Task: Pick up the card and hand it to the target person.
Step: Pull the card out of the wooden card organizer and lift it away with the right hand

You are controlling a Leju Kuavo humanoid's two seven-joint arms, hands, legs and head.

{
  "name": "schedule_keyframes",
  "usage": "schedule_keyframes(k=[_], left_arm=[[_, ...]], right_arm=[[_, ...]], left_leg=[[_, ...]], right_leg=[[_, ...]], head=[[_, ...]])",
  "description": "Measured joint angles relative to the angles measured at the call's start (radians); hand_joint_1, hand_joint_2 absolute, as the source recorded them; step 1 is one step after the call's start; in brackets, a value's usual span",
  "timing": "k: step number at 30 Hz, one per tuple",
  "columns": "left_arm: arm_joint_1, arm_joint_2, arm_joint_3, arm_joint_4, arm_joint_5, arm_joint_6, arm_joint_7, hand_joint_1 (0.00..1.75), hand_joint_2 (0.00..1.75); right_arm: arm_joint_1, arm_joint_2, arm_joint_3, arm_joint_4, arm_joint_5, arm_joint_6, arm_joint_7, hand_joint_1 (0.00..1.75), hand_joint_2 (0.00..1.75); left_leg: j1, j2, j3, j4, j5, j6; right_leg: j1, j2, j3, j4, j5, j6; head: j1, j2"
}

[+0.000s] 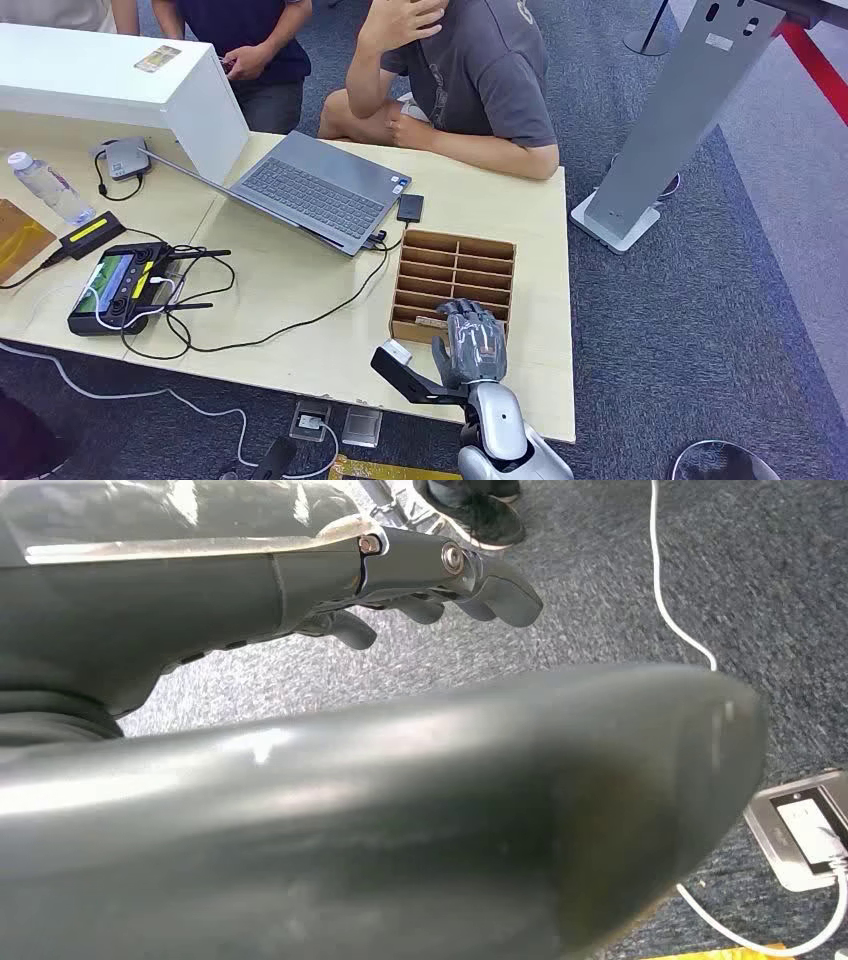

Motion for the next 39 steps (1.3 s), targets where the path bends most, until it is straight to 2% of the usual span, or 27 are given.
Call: schedule_keyframes(k=[8,19,23,27,39], left_arm=[[0.0,0.0,0.0,0.0,-0.007,0.003,0.015,0.0,0.0],[0.0,0.0,-0.001,0.0,-0.014,0.002,0.029,0.0,0.0],[0.0,0.0,-0.001,0.0,-0.016,0.002,0.031,0.0,0.0],[0.0,0.0,-0.001,0.0,-0.016,0.003,0.033,0.0,0.0],[0.0,0.0,-0.001,0.002,-0.017,0.003,0.038,0.0,0.0]], right_arm=[[-0.012,0.011,0.016,0.05,0.012,-0.003,0.008,0.73,1.75],[-0.03,0.033,0.022,0.112,0.007,-0.002,-0.003,0.8,1.75],[-0.036,0.037,0.022,0.125,0.005,-0.002,-0.005,0.95,1.75],[-0.045,0.041,0.022,0.136,-0.006,-0.004,-0.01,1.3,1.75],[-0.051,0.045,0.022,0.142,-0.031,-0.012,-0.026,1.32,1.75]], left_leg=[[0.0,0.0,0.0,0.0,0.0,0.0],[0.0,0.0,0.0,0.0,0.0,0.0],[0.0,0.0,0.0,0.0,0.0,0.0],[0.0,0.0,0.0,0.0,0.0,0.0],[0.0,0.0,0.001,0.0,0.0,0.0]], right_leg=[[0.0,0.0,0.0,0.0,0.0,0.0],[0.0,0.0,0.0,0.0,0.0,0.0],[0.0,0.0,0.0,0.0,0.0,0.0],[0.0,0.0,0.0,0.0,0.0,0.0],[0.0,0.0,0.0,0.0,0.0,0.0]], head=[[0.0,0.0],[0.0,0.0],[0.0,0.0],[-0.001,0.0],[0.0,0.0]])
